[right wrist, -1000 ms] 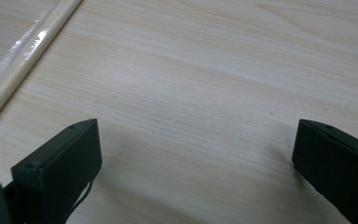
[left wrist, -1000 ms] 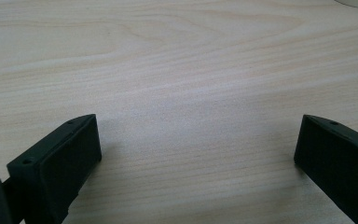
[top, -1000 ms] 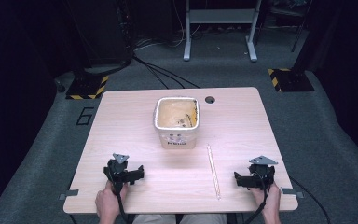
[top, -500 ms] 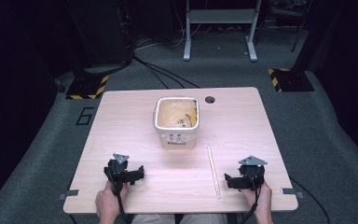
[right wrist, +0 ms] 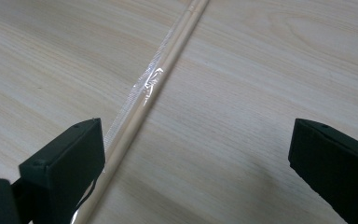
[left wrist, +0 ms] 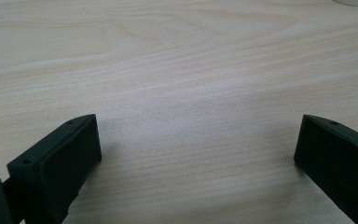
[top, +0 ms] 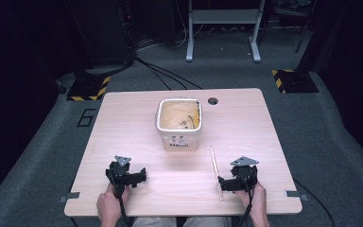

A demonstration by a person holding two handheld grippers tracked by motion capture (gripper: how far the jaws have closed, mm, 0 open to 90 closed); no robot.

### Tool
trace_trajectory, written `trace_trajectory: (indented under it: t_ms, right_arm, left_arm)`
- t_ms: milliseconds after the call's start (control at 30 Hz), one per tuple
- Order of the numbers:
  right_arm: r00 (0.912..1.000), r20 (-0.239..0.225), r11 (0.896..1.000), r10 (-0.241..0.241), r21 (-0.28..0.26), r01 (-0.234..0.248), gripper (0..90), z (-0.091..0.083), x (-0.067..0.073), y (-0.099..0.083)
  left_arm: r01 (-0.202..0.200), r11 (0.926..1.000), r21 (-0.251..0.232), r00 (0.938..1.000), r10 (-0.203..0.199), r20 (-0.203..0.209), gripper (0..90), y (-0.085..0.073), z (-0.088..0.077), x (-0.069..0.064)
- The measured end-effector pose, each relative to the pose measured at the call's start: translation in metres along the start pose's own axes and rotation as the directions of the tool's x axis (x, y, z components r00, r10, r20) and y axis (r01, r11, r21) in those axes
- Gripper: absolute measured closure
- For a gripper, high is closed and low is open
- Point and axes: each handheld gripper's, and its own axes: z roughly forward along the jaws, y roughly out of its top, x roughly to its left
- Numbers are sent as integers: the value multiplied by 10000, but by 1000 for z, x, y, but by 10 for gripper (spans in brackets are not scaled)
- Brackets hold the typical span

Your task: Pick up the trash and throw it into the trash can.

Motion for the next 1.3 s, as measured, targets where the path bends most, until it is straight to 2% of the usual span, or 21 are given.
trace_trajectory:
  t_ms: [267, 633, 700, 733, 867, 967, 1000, 1100, 1300]
  right_arm:
    - [9995, -210, 9995, -220, 220, 225, 41, 8, 13, 10]
    - [9984, -339, 9978, -454, 468, 469, 40, 17, 21, 16]
    - [9979, -376, 9973, -526, 484, 544, 102, 18, 25, 17]
    - [9979, -376, 9973, -526, 484, 544, 102, 18, 25, 17]
    - [9977, -366, 9965, -570, 598, 591, 273, 21, 29, 18]
    - [9980, -295, 9965, -561, 602, 578, 318, 21, 30, 19]
    - [9986, -270, 9970, -462, 602, 477, 398, 21, 30, 20]
    - [9986, -242, 9970, -476, 601, 490, 521, 20, 29, 21]
    - [9985, -364, 9977, -404, 537, 424, 704, 18, 26, 21]
  left_arm:
    - [-2, 10000, -2, 10000, 2, 14, 2, 0, 0, 0]
    - [-7, 10000, 0, 10000, 7, 24, 2, 0, 0, 0]
    - [-6, 10000, 1, 10000, 6, 24, 2, 0, 0, 0]
    - [-6, 10000, 1, 10000, 6, 24, 2, 0, 0, 0]
    - [-23, 10000, 4, 10000, 23, 40, 2, 0, 0, 0]
    - [-25, 10000, 4, 10000, 25, 42, 2, 0, 0, 0]
    - [-25, 10000, 5, 10000, 25, 40, 2, 0, 0, 0]
    - [-23, 10000, 4, 10000, 23, 40, 2, 0, 0, 0]
    - [-21, 10000, -3, 10000, 21, 54, 2, 0, 0, 0]
